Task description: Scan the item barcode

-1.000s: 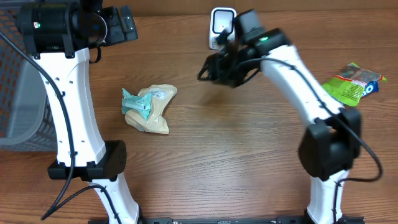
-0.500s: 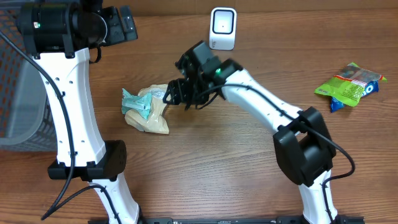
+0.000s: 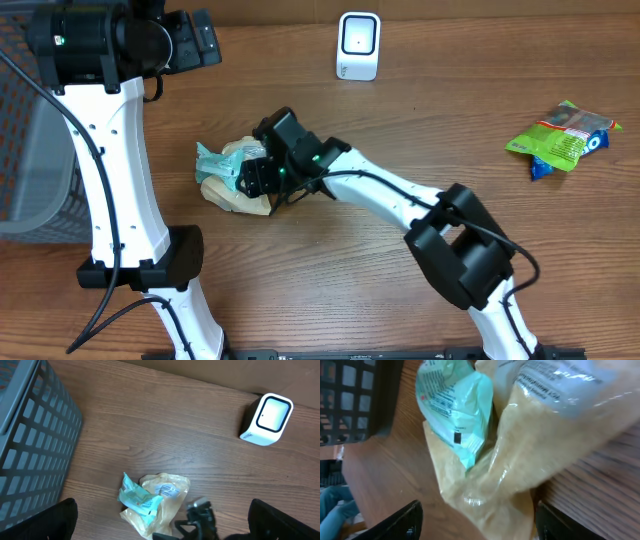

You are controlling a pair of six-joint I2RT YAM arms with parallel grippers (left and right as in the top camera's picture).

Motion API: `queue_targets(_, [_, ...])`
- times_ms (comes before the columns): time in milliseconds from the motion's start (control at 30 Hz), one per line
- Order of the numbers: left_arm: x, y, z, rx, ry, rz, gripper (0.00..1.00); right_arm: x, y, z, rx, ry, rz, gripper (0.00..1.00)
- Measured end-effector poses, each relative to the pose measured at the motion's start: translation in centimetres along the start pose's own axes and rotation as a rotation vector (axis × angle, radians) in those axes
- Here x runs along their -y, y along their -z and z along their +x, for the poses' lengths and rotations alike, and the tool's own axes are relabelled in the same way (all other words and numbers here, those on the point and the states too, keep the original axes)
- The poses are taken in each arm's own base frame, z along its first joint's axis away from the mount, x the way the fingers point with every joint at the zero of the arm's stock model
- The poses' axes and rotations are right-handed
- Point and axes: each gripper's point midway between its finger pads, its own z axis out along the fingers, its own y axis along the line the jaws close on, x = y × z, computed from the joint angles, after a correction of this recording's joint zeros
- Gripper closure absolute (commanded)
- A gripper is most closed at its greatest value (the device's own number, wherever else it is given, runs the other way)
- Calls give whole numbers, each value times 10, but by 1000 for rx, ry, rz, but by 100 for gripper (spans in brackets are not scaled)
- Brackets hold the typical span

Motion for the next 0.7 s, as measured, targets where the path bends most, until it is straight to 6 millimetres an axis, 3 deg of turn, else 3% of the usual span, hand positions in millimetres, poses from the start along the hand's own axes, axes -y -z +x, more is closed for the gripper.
queue_targets(67, [0, 0, 0, 0, 0, 0, 0, 7, -12, 7, -18, -4, 15, 34])
queue_targets(200, [0, 0, 0, 0, 0, 0, 0, 24, -30, 21, -65, -24, 45, 59])
queue_targets(300, [0, 0, 0, 0, 0, 0, 0, 28, -28, 23, -74, -39, 56, 93])
queue_targets(333, [0, 0, 0, 0, 0, 0, 0, 31, -27, 24, -85, -49, 63, 96])
queue_targets(500, [0, 0, 0, 0, 0, 0, 0, 53, -5, 27, -139, -146, 98, 96])
queue_targets(700, [0, 0, 0, 0, 0, 0, 0, 80, 44, 16, -148, -201, 170, 96])
